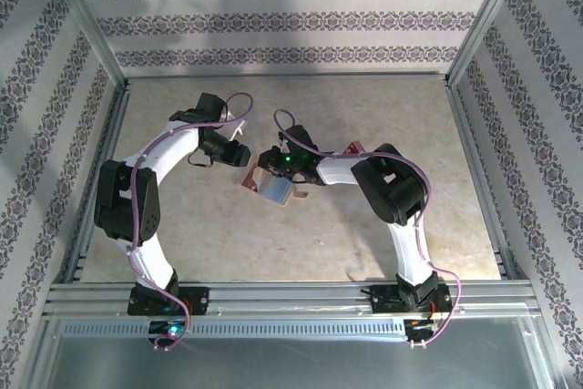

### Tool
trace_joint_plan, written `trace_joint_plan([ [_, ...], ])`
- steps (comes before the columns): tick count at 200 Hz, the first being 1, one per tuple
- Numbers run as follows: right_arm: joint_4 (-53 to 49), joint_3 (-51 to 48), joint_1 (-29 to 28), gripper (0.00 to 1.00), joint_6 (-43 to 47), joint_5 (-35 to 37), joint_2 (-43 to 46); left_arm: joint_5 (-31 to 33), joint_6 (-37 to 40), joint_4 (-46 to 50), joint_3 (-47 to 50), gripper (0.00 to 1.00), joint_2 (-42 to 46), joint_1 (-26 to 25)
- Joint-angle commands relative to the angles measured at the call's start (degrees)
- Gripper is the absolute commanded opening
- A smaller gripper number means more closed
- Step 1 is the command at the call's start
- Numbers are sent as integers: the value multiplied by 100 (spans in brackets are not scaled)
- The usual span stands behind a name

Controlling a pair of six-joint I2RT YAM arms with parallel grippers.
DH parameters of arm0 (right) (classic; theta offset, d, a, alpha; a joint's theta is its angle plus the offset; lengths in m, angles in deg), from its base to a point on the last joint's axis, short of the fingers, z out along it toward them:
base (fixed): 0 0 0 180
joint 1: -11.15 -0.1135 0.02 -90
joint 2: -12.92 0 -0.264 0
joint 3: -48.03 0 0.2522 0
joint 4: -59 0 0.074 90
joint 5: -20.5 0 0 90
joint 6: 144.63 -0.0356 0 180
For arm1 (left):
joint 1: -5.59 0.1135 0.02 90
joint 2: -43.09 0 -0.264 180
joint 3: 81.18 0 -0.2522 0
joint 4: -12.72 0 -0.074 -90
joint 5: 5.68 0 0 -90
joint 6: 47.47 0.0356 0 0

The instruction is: Put the credit cards into the card holder

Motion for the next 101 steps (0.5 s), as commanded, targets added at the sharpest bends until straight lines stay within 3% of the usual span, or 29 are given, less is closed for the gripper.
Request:
trace_joint_plan([
  [1, -14, 228, -111, 20, -28, -49, -94, 110, 111, -72, 52, 48, 117, 78],
  [52, -262, 444, -169, 22, 131, 120, -328, -65, 184, -2, 44, 46, 88, 76],
  [79, -303, 497, -149, 22, 176, 85, -468, -311, 177, -45, 114, 38, -19, 56],
  [101, -229, 259, -92, 22, 190, 179, -66, -474, 76, -45, 115, 30, -169, 23],
])
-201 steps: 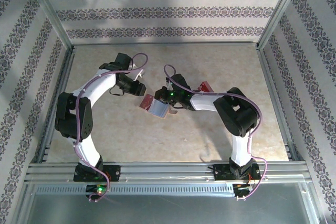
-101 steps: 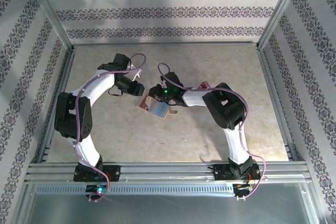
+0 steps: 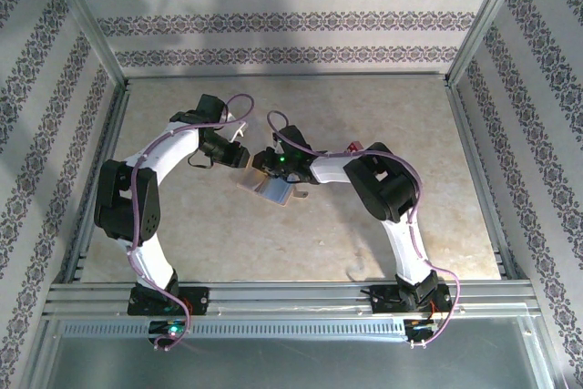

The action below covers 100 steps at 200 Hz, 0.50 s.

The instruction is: Put the credit cards into the card holder

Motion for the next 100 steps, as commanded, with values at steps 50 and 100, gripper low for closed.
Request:
trace_joint_plan([
  [50, -1270, -707, 207, 33, 1172, 690, 2092, -380, 6, -61, -92, 29, -167, -210],
  [100, -3059, -1455, 589, 58, 2529, 1880, 4027, -461, 211, -432, -199, 30, 242, -484],
])
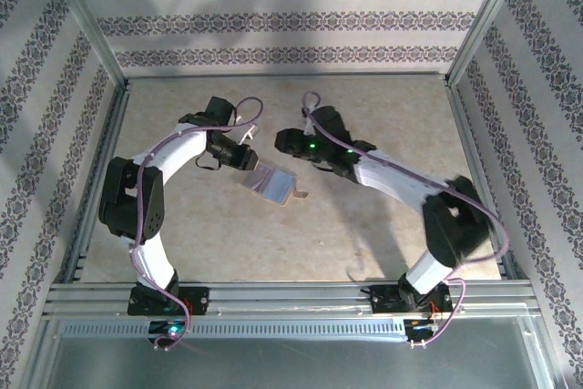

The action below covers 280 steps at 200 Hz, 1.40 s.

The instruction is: Put the credit cards into the card holder

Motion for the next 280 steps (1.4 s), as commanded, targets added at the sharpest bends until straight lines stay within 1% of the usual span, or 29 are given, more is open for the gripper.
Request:
trace_joint_plan([
  [1, -1241, -432, 211, 58, 923, 804, 651, -141, 238, -234, -209, 30, 340, -172],
  [23, -1508, -844, 489, 70, 1225, 1145, 1386, -15, 471, -394, -397, 31, 300, -359],
  [42, -1776, -1062, 821, 76, 1404, 1133, 1866, 64, 430, -361, -752, 31, 72, -594],
  [59, -2077, -1108, 1085, 79, 1710, 1164, 2119, 55, 281, -319, -1067, 31, -194, -875],
  [73, -2338, -1054, 1317, 79, 1976, 1130, 2187, 134, 174, -447, -1207, 30, -351, -1134],
  [82, -2526, -981, 1475, 79, 2165, 1098, 2175, 226, 108, -568, -1273, 26, -442, -1304],
  [93, -2769, -868, 1681, 78, 2388, 999, 2127, 259, 67, -707, -1389, 15, -548, -1519],
  [112, -2978, -746, 2018, 78, 2773, 840, 2046, 329, 43, -800, -1698, 0, -810, -1857],
  [143, -3115, -601, 2533, 78, 3157, 507, 1798, 267, -123, -592, -2462, 0, -1453, -2238],
  [161, -3117, -500, 2689, 78, 3424, 413, 1560, 156, -220, -476, -2850, 0, -1823, -2374],
  [184, -3216, -256, 2805, 78, 3725, 346, 1113, 193, -214, -337, -3310, 0, -2242, -2549],
  [199, -3240, -111, 2849, 76, 3832, 302, 821, 278, -157, -223, -3522, 0, -2456, -2627],
  [244, -3267, 359, 2876, 68, 4083, 202, 134, 501, -168, -261, -3509, 0, -2749, -2665],
  [271, -3179, 457, 3024, 62, 3986, -103, -142, 498, -255, -304, -3456, 0, -2893, -2661],
  [280, -3128, 444, 3033, 62, 3968, -138, -184, 514, -273, -316, -3432, 0, -2931, -2666],
])
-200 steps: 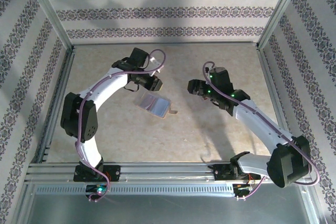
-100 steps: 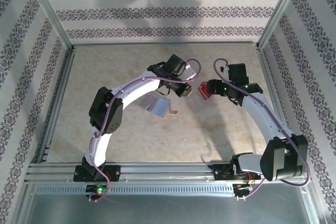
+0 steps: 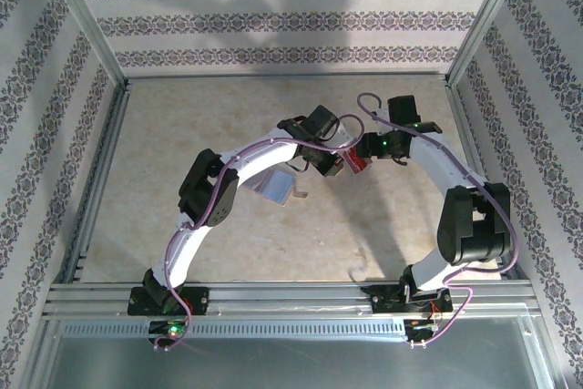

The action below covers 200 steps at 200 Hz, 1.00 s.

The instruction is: Put the credit cards into the card holder

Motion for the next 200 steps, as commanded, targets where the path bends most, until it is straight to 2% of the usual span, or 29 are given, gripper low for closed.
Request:
trace_joint_plan([
  [1, 23, 144, 105, 62, 43, -300, -145, 101, -133, 145, -17, 0, -122, -47],
  [94, -60, 271, 98, 62, 42, -500, -723, 182, -85, 9, 408, 0, -256, -32],
  [200, -119, 221, 139, 59, 41, -318, -708, 226, -54, 24, 514, 0, -322, 23],
])
